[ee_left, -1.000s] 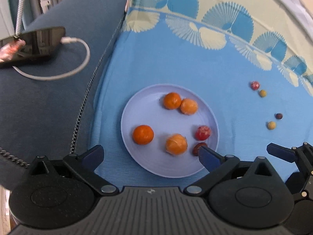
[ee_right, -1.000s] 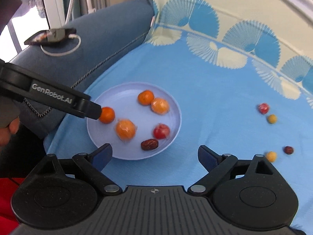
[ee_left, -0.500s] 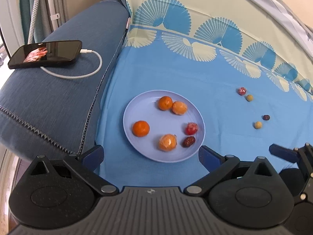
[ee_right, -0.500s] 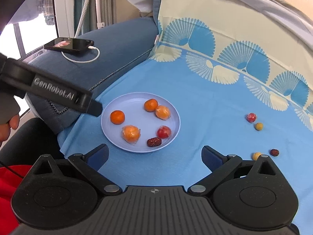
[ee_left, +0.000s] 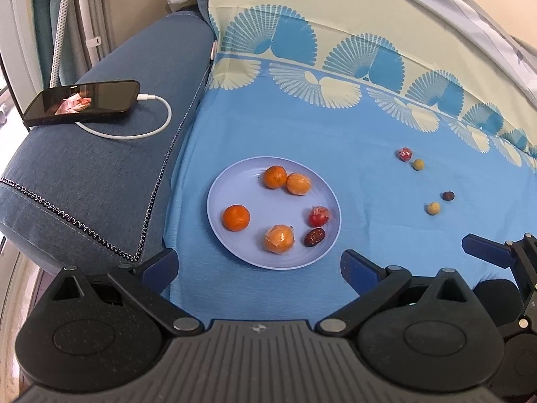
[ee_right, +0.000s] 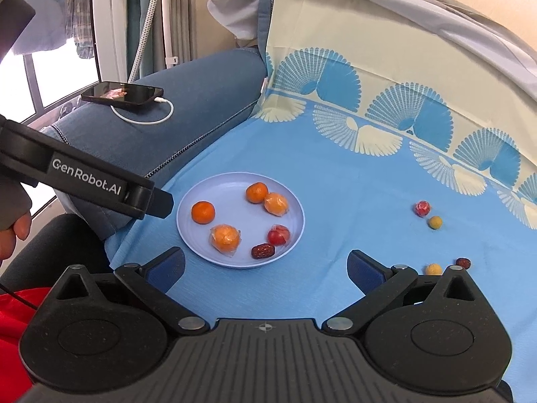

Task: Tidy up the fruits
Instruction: 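Withdraw both open tools from the plate toward the remaining fruits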

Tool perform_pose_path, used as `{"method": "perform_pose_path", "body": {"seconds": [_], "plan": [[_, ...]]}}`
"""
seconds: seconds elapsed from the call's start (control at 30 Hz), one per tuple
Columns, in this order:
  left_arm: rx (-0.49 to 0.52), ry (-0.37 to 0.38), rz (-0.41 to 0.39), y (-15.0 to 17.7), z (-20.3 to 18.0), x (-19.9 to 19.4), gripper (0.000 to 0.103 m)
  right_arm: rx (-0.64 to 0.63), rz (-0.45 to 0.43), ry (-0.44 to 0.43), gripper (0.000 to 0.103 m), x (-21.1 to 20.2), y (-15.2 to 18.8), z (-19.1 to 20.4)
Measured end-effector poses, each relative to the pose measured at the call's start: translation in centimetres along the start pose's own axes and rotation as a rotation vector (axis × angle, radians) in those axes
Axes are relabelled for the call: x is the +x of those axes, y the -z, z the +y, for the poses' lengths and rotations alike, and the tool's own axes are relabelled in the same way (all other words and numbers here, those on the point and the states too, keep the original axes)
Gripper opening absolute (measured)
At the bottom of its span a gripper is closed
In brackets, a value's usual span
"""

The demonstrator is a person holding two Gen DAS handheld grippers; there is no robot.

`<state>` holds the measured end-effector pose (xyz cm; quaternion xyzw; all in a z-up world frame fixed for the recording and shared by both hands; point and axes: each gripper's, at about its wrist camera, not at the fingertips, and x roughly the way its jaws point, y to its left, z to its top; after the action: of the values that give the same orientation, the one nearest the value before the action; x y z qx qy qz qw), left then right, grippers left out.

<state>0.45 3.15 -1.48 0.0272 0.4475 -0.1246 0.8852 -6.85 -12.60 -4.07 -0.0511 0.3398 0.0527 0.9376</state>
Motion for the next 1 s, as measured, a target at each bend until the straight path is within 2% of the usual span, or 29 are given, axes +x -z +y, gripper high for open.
{"method": "perform_pose_path", "body": {"seconds": [1.0], "plan": [[0.018,-0.011,0.038,-0.7,-1.0,1.3,0.103,0.08,0.005,0.004,0.102,1.0,0.6,-1.5]]}}
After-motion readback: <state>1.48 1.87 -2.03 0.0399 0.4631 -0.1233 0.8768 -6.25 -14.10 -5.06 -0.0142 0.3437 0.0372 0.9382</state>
